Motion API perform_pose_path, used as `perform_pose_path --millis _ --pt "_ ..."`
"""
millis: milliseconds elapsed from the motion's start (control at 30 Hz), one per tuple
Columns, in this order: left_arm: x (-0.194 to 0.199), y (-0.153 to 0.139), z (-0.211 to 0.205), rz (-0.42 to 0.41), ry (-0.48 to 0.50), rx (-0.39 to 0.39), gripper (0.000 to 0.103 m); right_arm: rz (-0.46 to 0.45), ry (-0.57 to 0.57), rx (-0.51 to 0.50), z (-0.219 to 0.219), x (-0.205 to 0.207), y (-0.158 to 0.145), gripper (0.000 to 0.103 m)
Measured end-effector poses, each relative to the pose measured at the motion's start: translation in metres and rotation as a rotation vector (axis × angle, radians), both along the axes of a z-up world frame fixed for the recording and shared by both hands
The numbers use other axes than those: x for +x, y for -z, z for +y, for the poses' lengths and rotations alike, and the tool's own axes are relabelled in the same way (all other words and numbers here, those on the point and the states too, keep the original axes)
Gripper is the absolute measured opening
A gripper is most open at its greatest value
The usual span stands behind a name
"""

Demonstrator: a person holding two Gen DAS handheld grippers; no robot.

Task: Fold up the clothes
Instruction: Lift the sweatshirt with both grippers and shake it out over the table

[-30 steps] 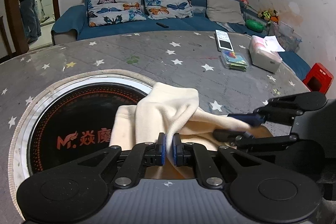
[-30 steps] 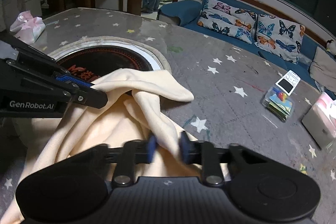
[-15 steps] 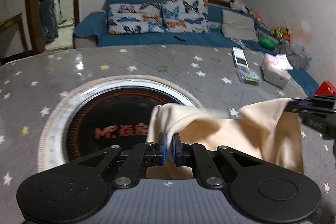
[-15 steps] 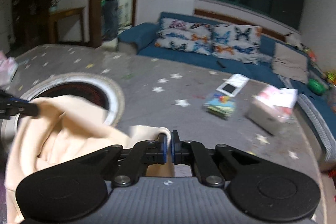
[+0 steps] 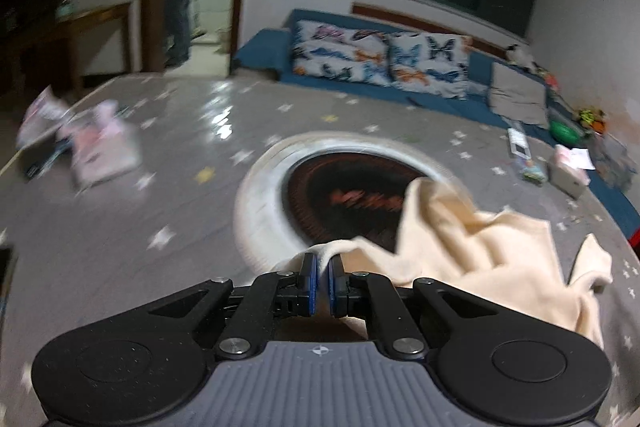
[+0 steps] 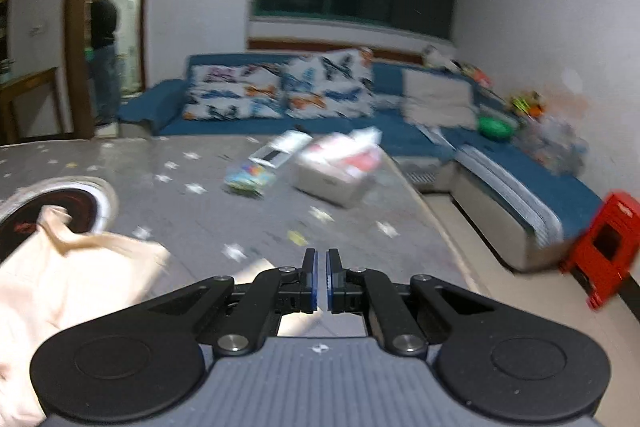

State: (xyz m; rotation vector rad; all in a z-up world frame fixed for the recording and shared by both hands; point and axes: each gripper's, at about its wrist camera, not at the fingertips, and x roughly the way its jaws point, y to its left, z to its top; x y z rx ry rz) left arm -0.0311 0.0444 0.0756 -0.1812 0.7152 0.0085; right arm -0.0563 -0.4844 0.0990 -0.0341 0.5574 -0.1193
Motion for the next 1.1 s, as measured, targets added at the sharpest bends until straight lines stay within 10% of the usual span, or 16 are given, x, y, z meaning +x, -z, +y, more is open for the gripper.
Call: perform_pose_path --millis 300,600,933,1100 --pt "-0.027 0.032 0.025 0.113 -0.095 -0.023 0.007 0.101 0.022 0.085 -0.011 -0.018 0.035 0.009" --pt "-0.036 0.043 0.027 0.147 -0.099 0.014 0.021 0.144 -0.021 0.147 0.004 0.01 0.055 0.037" --pt "-0.039 0.033 0.026 0.123 -0.092 0.066 0.04 0.173 -0.005 0.169 0.006 0.052 0.076 0.035" --pt "-0.042 0.02 0.009 0.069 -0.009 0.083 0.04 0.169 -0.023 0.157 0.008 0.058 0.077 0.005"
